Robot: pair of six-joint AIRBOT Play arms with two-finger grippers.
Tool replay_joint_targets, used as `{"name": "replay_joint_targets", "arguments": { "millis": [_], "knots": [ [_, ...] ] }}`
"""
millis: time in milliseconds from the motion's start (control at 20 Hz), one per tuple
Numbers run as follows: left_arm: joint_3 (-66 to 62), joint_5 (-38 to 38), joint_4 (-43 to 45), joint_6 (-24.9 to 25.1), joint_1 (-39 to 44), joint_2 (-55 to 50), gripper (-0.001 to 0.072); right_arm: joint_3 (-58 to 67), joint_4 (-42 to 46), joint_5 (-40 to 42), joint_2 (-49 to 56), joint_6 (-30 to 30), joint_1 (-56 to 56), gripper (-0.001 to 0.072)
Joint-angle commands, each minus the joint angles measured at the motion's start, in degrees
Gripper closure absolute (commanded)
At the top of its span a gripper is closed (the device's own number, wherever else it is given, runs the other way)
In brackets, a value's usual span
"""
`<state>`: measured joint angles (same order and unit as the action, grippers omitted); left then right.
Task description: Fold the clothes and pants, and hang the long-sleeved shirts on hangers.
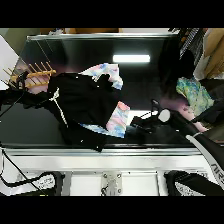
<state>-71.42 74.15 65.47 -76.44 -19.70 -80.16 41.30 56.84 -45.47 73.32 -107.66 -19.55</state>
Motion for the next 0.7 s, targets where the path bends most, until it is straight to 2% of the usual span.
{"name": "replay_joint_targets", "arguments": {
  "millis": [0, 650],
  "knots": [
    [0.0, -0.3, 0.4, -0.1, -0.1, 0.0, 0.0671, 0.9, -7.3, 5.9, 4.9, -0.2, -6.5, 0.0017],
    [0.0, -0.2, 0.4, -0.1, 0.0, 0.0, 0.0671, 18.2, -10.4, 6.0, 18.5, -0.2, -20.9, 0.0026]
  ]
}}
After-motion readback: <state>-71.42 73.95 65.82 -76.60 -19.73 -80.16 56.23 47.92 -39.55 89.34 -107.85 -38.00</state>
